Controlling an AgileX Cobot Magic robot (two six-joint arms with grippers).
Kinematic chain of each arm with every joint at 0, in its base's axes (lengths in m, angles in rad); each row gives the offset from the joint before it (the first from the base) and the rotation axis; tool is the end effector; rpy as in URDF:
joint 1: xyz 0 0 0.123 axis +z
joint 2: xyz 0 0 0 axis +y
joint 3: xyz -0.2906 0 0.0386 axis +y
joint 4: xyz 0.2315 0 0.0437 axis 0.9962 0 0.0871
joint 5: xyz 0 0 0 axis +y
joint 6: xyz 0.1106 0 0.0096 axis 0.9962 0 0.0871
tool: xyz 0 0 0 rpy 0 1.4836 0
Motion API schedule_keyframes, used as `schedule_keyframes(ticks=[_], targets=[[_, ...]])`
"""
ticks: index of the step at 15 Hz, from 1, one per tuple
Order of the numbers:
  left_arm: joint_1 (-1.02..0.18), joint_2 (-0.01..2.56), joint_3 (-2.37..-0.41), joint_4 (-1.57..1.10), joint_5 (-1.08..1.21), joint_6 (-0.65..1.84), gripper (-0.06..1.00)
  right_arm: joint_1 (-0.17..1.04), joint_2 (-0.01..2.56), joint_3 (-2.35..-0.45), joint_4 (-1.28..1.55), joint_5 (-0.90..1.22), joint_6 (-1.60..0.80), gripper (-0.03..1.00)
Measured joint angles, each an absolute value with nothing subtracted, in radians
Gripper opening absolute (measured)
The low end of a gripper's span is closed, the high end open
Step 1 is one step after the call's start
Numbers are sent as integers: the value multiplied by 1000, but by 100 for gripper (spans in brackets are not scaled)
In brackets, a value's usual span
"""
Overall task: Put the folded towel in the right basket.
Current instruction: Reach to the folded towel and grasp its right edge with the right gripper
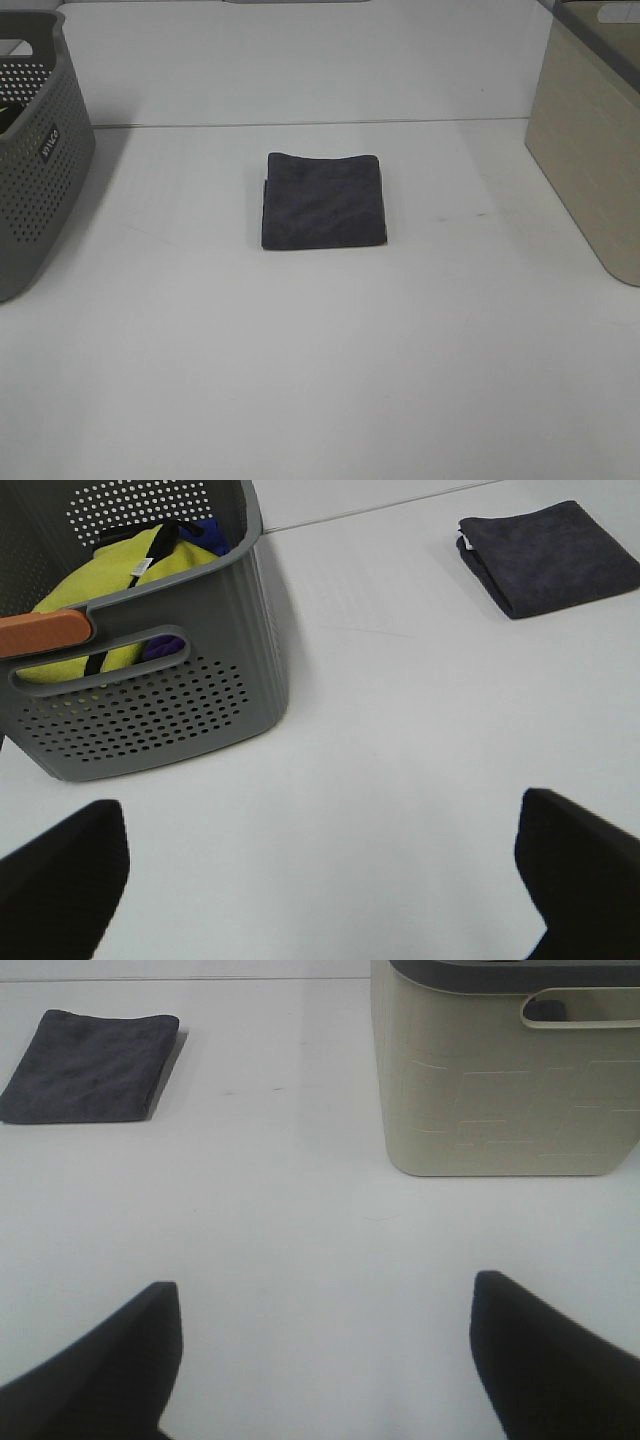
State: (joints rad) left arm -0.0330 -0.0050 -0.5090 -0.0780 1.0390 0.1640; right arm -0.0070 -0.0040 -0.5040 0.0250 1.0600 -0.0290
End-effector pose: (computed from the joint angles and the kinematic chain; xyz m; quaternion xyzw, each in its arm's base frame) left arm -0.0106 -0.0071 0.2651 0.0843 0.8389 -0.0038 0.5377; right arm -0.0105 0.0025 0.2614 -0.0099 0.8508 0.0030 0.5253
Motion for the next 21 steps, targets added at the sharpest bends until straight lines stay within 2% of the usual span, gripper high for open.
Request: schedule_keyframes(ticks=[21], targets=[[-33, -5, -509, -78, 1039, 164, 99, -7, -4, -504, 25, 1060, -29, 74]])
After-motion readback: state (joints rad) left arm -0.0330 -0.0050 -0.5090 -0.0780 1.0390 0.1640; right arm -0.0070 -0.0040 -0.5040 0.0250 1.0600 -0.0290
